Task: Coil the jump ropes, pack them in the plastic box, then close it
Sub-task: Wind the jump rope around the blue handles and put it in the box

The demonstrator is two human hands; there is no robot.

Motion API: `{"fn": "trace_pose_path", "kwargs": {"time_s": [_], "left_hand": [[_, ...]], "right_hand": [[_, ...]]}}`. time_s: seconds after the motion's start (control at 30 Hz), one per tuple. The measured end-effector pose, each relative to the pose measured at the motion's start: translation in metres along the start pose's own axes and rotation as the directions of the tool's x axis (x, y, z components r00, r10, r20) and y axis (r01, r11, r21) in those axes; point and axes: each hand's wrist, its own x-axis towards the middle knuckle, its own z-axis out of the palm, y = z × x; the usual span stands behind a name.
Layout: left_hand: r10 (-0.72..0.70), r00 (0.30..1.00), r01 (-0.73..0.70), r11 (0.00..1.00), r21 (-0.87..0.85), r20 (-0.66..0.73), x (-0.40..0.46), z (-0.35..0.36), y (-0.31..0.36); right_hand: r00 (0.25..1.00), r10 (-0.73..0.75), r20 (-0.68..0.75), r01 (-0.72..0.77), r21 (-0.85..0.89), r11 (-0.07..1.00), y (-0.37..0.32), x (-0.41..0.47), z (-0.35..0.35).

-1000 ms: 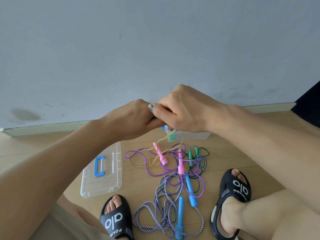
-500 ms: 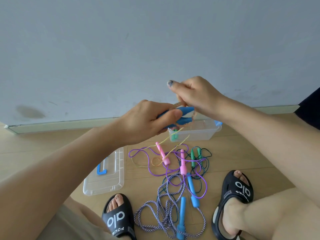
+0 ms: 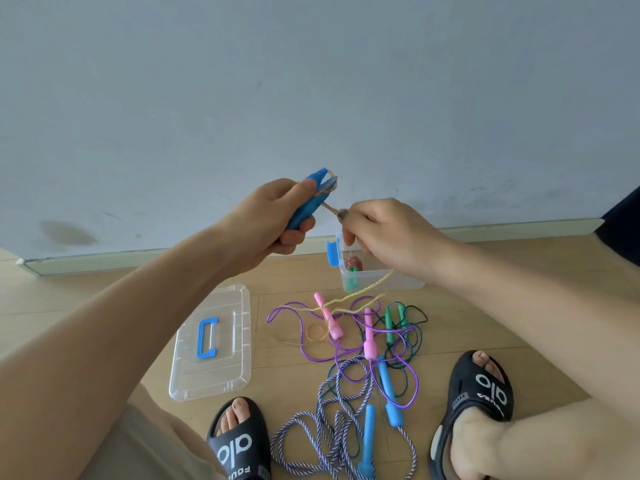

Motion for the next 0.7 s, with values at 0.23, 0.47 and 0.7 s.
{"fn": "trace_pose_path", "kwargs": {"time_s": [0.23, 0.47, 0.7], "left_hand": [[0.111, 0.993, -0.117, 0.834, 0.539, 0.044, 0.005, 0.004, -0.011], [0.268, 0.868, -0.496, 0.500, 0.710, 0.418, -0.019, 0.030, -0.013], [0.302, 0.839, -0.544, 0.480, 0.688, 0.453, -0.027, 0.049, -0.009]], "right_hand": [[0.950, -0.311, 0.012, 0.275, -0.505, 0.818, -0.014, -0.008, -0.021], [0.936, -0.331, -0.119, 0.287, -0.288, 0.914, -0.015, 0.007, -0.049], [0.902, -0.383, -0.199, 0.352, -0.174, 0.920, -0.019, 0.011, -0.029]]}}
